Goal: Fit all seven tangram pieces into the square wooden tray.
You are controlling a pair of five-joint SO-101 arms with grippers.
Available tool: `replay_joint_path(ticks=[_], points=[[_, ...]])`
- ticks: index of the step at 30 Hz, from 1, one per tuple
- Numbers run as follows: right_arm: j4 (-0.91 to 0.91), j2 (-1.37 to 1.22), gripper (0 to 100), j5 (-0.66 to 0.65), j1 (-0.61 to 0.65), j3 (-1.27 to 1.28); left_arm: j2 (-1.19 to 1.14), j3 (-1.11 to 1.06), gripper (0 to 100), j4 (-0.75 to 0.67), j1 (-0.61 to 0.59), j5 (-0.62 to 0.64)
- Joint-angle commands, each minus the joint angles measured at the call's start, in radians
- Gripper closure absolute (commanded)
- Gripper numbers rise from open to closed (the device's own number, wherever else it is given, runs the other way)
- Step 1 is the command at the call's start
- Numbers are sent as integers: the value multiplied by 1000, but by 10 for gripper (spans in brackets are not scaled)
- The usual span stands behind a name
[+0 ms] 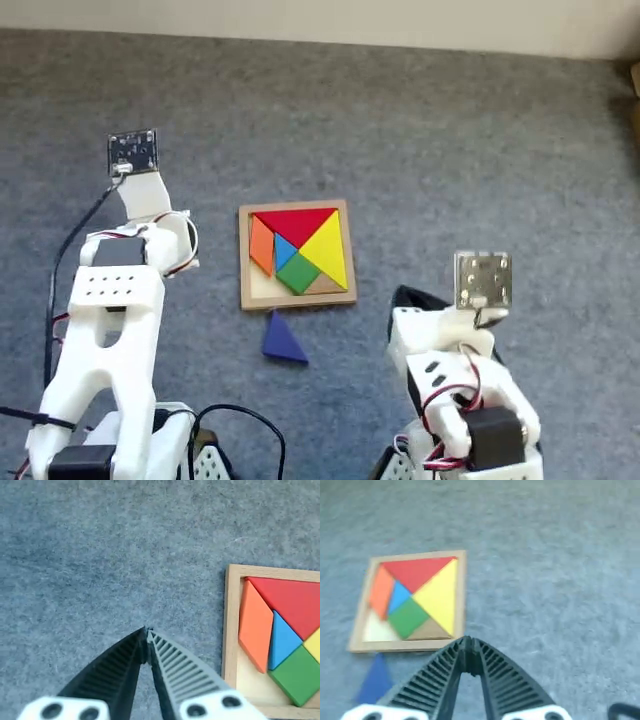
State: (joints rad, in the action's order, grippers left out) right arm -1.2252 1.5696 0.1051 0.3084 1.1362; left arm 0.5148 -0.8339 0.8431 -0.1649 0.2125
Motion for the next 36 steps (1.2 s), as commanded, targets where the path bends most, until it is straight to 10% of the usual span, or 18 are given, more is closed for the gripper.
replay_joint_path(ticks=[1,12,17,36], points=[[-45,-328,993,8,91,-288,42,12,989,-15,-16,8],[157,-782,979,0,432,-412,41,42,989,-14,-143,9],[196,-975,815,8,561,-378,42,44,989,-14,-147,9],[259,-1460,742,155,719,-567,38,58,989,-12,-147,11]])
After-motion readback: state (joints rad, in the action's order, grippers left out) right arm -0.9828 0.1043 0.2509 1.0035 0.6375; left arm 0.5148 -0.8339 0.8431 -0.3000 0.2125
